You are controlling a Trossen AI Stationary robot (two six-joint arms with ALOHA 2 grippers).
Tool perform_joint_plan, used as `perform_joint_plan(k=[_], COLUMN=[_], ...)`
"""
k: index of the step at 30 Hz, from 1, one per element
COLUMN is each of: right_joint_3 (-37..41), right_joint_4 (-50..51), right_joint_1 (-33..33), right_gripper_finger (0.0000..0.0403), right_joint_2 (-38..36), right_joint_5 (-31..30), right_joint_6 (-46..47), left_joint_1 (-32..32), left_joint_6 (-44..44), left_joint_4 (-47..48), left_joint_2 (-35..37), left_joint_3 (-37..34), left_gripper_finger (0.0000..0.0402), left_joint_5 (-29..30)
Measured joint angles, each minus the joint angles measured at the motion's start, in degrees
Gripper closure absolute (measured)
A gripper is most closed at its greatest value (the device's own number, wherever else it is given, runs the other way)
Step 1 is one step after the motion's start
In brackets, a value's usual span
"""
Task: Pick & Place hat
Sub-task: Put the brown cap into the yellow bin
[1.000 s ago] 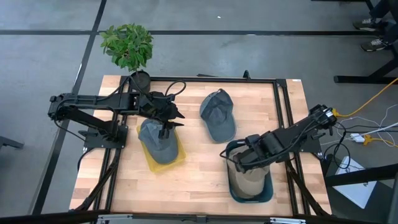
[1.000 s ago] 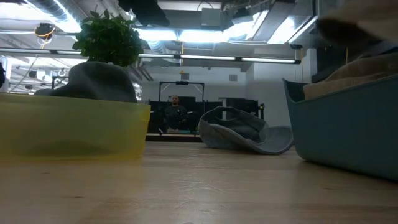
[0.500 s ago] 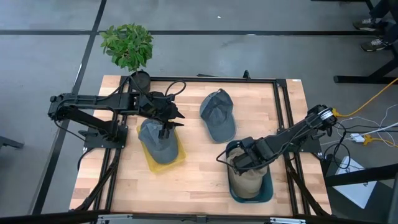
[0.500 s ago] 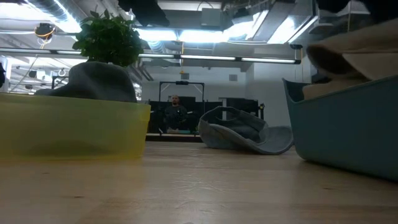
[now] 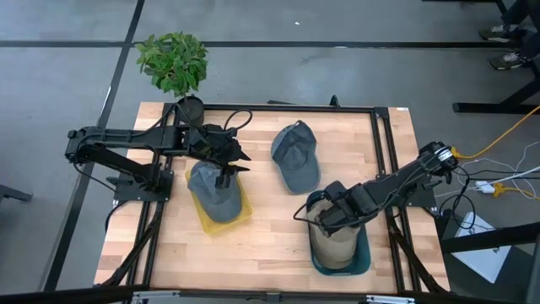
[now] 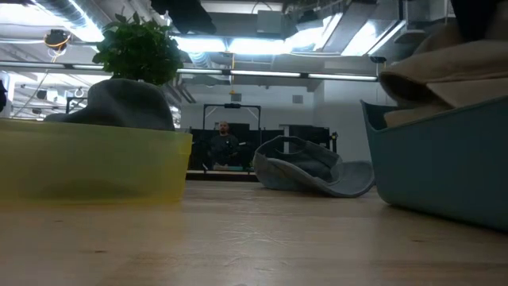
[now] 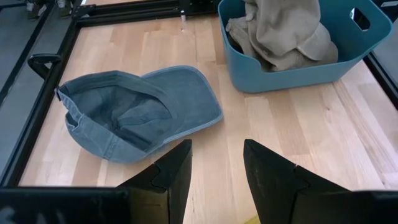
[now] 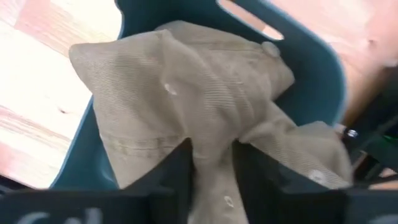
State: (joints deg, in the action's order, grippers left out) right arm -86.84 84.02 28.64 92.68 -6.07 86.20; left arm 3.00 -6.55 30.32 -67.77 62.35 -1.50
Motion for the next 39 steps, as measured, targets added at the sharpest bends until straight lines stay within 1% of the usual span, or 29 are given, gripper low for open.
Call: perform_joint_plan(k=[4,6,9,12,14,16,19,21,22,23,27,30,32,36,39], right_joint_3=[-4.04,-6.98,-11.41,-14.13,-14.16,-12.61,-9.59,-7.8,-7.02,-6.37,-3.8,-2.64,-1.61,0.68,2.09], right_joint_4=[3.25,4.19,3.75,1.42,-0.88,-3.47,-6.23,-6.23,-5.96,-5.97,-6.96,-7.47,-9.53,-15.71,-16.44], right_joint_1=[-0.57,-0.99,-1.15,-1.16,-1.18,-1.16,-1.16,-1.28,-1.4,-1.44,-2.29,-2.6,-2.6,-2.69,-2.69], right_gripper_finger=[0.0233,0.0212,0.0192,0.0189,0.02,0.0229,0.0306,0.0367,0.0385,0.0389,0.0385,0.0397,0.0398,0.0389,0.0393], right_joint_2=[0.0,0.0,0.0,-0.02,-0.09,0.2,1.66,2.65,2.95,3.31,4.66,5.67,6.47,8.39,10.39], right_joint_5=[0.02,-0.83,-6.53,-12.53,-12.28,-9.45,-5.97,-5.75,-5.79,-5.92,-5.89,-6.21,-6.03,-4.23,-2.17], right_joint_6=[-3.69,-5.72,-7.18,-9.96,-12.92,-15.58,-18.62,-20.16,-21.06,-21.58,-22.36,-23.32,-25.5,-30.47,-33.17], left_joint_1=[-0.02,0.0,0.0,-0.02,-0.01,-0.02,0.0,-0.02,-0.02,-0.01,0.0,0.0,-0.02,-0.02,-0.02], left_joint_6=[0.25,0.4,0.42,0.41,0.39,0.39,0.24,-0.07,-0.07,-0.07,-0.07,-0.03,0.24,0.26,0.28], left_joint_4=[-0.02,-0.02,-0.02,-0.02,-0.02,-0.02,-0.02,-0.02,-0.02,-0.03,-0.06,-0.04,-0.05,-0.06,-0.06], left_joint_2=[0.0,0.0,0.0,0.0,0.0,0.0,0.0,0.0,0.0,0.0,0.0,0.0,0.0,0.0,0.0], left_joint_3=[0.0,0.0,0.0,0.0,0.0,0.0,0.0,0.0,0.0,0.0,0.0,0.0,0.0,0.0,0.0], left_gripper_finger=[0.026,0.026,0.026,0.026,0.026,0.026,0.0261,0.026,0.026,0.026,0.026,0.0261,0.026,0.026,0.0261], left_joint_5=[0.0,0.0,0.0,0.0,0.0,0.0,0.0,0.0,0.01,0.01,0.22,0.24,0.32,0.44,0.44])
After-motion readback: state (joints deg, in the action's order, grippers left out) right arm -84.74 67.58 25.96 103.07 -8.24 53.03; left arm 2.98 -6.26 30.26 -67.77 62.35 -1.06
